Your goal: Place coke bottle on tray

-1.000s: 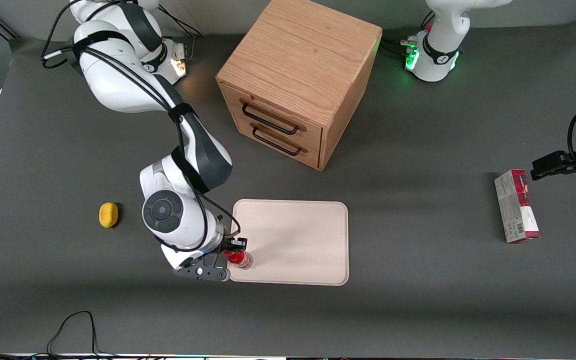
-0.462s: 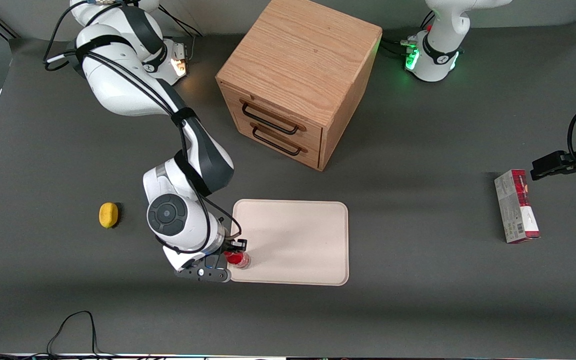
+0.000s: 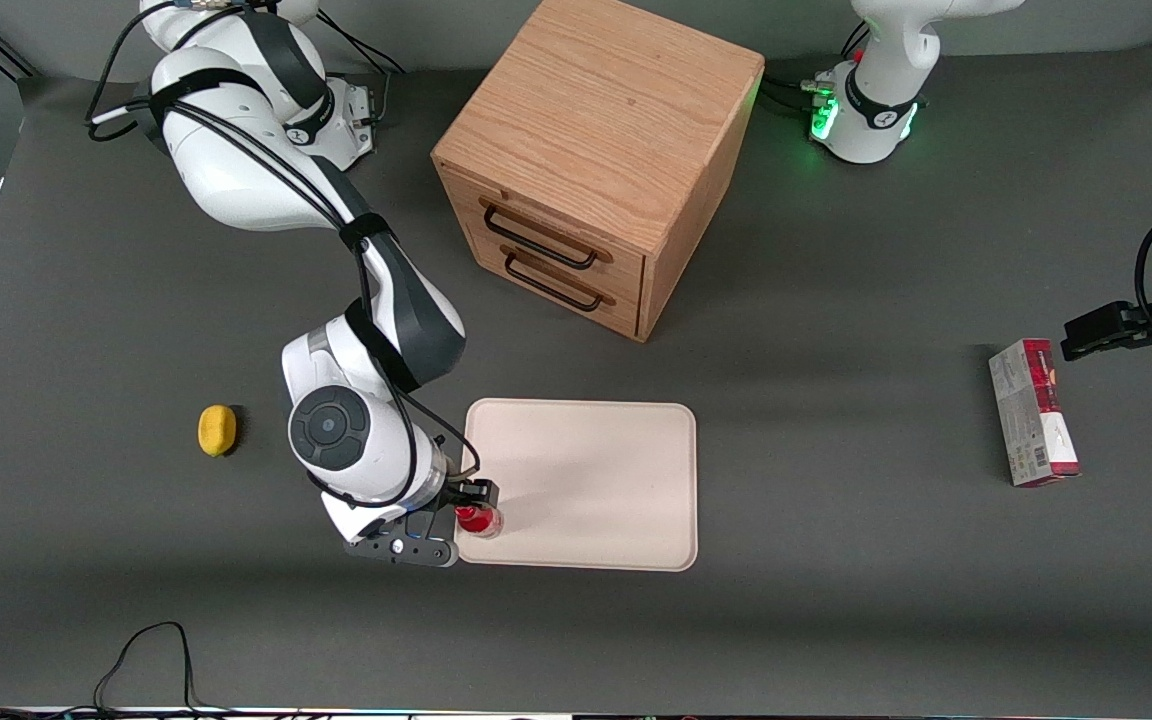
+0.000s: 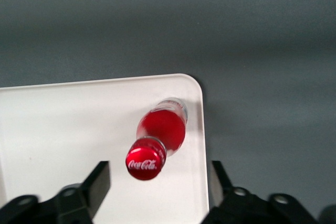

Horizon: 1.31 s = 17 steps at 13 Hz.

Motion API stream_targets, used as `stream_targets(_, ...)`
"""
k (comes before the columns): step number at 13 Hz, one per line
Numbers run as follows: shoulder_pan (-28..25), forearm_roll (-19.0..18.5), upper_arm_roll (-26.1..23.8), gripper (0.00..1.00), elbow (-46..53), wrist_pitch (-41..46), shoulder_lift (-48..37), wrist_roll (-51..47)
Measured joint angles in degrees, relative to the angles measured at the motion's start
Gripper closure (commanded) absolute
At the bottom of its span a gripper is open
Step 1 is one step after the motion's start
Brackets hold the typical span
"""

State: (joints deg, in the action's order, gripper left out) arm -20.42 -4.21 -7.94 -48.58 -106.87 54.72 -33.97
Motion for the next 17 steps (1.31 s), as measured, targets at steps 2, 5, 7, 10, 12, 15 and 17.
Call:
stream_targets(2, 0.0, 0.0, 0.0, 0.0, 0.1, 0.0, 0.0, 0.0)
stream_targets(5, 0.4, 0.0, 0.1, 0.0, 0.9, 2.6, -1.1, 0.0)
stream_targets(7, 2.7, 0.2, 0.1, 0.0, -0.5, 7.4, -4.7, 0.7)
stream_targets(10, 9.3, 3.9, 0.1, 0.0, -13.3, 8.6, -17.2, 11.1)
stream_targets(12, 14.6, 5.2, 0.2, 0.0, -25.4, 8.9, -28.3, 19.4)
stream_targets(15, 17.1, 6.4, 3.4, 0.0, -40.7, 9.1, -42.7, 27.3)
stream_targets(17, 17.0, 8.4, 6.0, 0.0, -49.0, 9.4, -51.5, 30.9)
